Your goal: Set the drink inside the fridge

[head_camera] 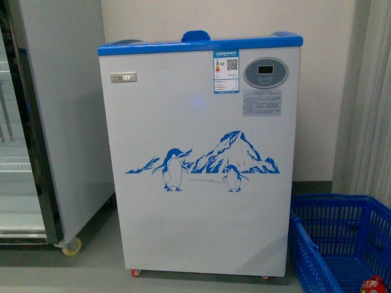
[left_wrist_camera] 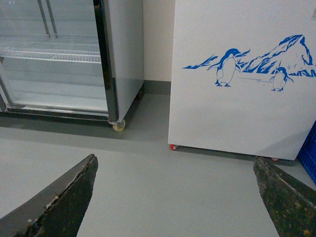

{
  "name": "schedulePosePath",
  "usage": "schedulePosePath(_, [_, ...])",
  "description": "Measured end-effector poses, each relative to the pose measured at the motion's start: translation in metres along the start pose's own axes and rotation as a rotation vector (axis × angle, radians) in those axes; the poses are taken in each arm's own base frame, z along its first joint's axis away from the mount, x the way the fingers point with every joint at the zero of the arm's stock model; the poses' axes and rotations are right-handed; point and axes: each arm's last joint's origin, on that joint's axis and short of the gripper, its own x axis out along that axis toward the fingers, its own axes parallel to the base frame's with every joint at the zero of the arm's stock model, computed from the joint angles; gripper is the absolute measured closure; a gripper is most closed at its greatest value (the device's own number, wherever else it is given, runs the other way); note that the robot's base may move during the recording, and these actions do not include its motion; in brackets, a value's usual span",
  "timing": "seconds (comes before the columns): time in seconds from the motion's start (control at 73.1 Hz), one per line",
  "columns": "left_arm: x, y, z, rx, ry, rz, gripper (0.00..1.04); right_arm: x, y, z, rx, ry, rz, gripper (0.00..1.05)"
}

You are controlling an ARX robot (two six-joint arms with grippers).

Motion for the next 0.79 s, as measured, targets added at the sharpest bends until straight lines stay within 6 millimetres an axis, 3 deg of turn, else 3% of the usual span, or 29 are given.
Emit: schedulePosePath(0.794, [0.0, 0.0, 0.0, 0.0, 0.0, 0.0, 0.08, 0.0, 0.0, 0.0, 0.0, 0.0, 0.0, 0.07])
